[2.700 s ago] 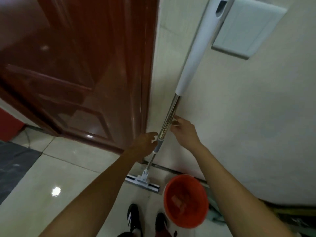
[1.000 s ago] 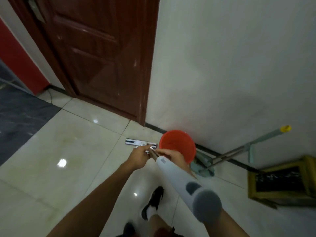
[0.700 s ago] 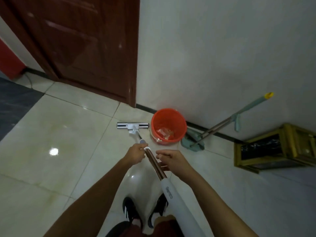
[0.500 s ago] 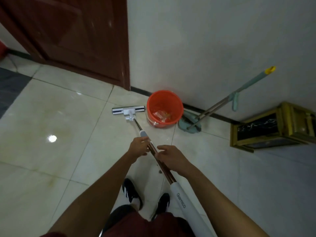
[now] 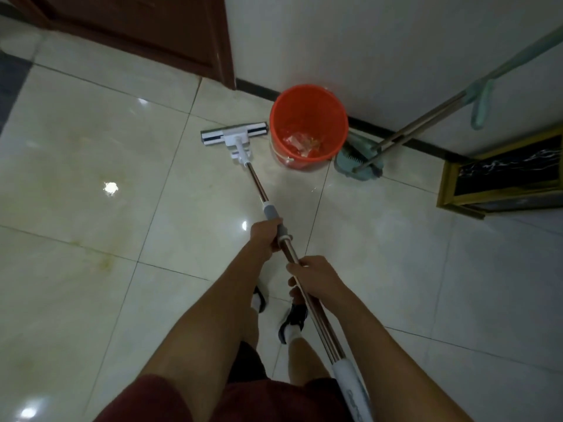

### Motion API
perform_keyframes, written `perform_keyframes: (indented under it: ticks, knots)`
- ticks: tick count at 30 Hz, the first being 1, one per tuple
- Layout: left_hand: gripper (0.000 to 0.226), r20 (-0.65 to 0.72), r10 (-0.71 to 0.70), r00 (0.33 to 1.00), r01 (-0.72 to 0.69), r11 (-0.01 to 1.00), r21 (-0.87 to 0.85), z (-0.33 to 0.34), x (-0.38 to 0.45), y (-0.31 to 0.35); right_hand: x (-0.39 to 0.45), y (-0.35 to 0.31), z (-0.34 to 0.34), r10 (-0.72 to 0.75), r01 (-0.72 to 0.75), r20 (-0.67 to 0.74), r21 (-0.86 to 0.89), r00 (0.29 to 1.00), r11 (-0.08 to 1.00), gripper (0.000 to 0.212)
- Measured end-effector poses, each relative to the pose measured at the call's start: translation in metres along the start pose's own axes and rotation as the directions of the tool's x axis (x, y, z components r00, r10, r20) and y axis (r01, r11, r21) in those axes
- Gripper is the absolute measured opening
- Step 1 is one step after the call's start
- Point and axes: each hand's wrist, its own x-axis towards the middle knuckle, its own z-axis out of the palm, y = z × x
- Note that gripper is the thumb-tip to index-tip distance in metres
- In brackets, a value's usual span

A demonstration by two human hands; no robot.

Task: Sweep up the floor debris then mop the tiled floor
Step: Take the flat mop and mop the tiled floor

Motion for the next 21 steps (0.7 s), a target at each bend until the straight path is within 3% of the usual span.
perform_keyframes:
  ticks: [3, 6, 9, 14, 21]
  knots:
    - [0.026, -0.002, -0.012, 1.0, 0.012, 1.0, 0.005, -0.002, 0.006, 0.0, 0.005, 0.006, 0.004, -0.053, 0.052, -0.073, -0.025, 0.996, 0.998, 0.017]
    - [0.025, 0.028, -0.016, 0.999, 0.016, 1.0, -0.01, -0.004, 0.012, 0.006, 0.005, 0.005, 0.01, -0.092, 0.088, -0.054, -0.063, 0.994, 0.994, 0.01]
    - [0.025, 0.024, -0.004, 1.0, 0.003, 0.999, 0.045, -0.004, 0.018, 0.012, 0.005, 0.003, 0.015, -0.157, 0.142, -0.066, -0.192, 0.985, 0.971, 0.011]
    - [0.011, -0.006, 0.015, 1.0, -0.015, 1.0, -0.005, 0.005, 0.011, 0.019, 0.01, -0.004, 0.013, -0.342, 0.255, -0.07, -0.53, 0.937, 0.809, 0.009]
    - [0.012, -0.05, 0.051, 0.997, -0.059, 0.98, -0.19, 0.04, -0.014, -0.002, -0.002, 0.002, -0.034, -0.408, 0.3, 0.0, -0.678, 0.913, 0.671, 0.012]
